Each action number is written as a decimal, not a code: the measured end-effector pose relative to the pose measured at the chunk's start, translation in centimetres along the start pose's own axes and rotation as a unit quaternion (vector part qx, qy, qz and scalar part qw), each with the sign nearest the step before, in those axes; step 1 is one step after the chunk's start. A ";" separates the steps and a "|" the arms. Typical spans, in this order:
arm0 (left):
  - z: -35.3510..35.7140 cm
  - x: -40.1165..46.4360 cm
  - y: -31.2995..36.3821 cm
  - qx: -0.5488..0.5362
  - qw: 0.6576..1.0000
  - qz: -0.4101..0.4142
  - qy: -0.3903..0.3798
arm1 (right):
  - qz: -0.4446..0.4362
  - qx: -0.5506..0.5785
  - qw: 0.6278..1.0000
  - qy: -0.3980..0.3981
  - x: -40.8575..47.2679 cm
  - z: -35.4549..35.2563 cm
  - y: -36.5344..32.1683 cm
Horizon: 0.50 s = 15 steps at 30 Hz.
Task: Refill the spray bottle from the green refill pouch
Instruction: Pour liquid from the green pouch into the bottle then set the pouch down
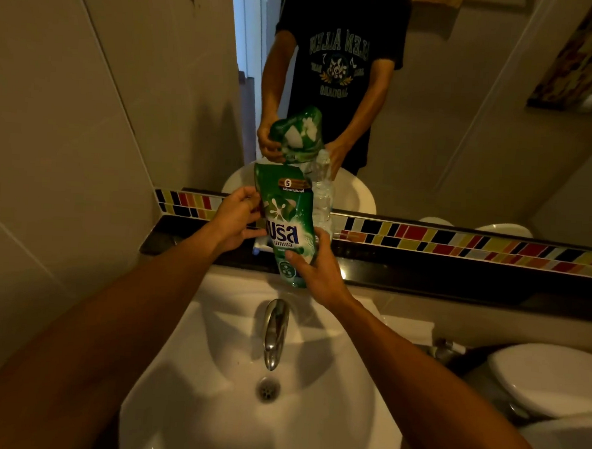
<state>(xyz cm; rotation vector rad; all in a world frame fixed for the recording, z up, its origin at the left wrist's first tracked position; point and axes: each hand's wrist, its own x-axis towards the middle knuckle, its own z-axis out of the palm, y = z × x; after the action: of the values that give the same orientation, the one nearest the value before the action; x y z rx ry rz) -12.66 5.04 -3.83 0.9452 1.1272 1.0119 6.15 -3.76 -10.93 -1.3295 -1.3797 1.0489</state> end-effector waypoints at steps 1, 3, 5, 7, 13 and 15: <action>-0.2 -0.4 0.2 -0.017 1.000 0.003 -0.009 | -0.002 0.017 1.000 0.002 0.0 0.2 -0.1; -0.7 -1.1 0.9 -0.039 0.999 0.013 -0.021 | 0.000 0.054 0.999 0.008 -0.1 0.7 -0.7; -1.2 -1.8 1.9 -0.039 0.998 0.025 -0.031 | 0.009 0.079 0.997 0.008 -0.2 1.4 -1.5; -1.7 -2.4 2.9 -0.030 0.998 0.040 -0.041 | 0.013 0.094 0.996 0.003 0.0 2.2 -2.4; -4.3 -4.0 4.5 0.006 0.996 0.085 -0.011 | -0.012 0.110 0.994 -0.004 0.7 4.6 -4.8; -5.7 -4.3 4.5 0.007 0.995 0.094 0.017 | -0.024 0.094 0.995 0.026 1.3 5.6 -5.4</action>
<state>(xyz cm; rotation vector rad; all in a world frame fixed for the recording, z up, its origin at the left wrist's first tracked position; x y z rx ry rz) -19.48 2.62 0.47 1.0635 1.0903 1.1776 -0.49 -2.63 -6.78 -1.1729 -1.2359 1.0771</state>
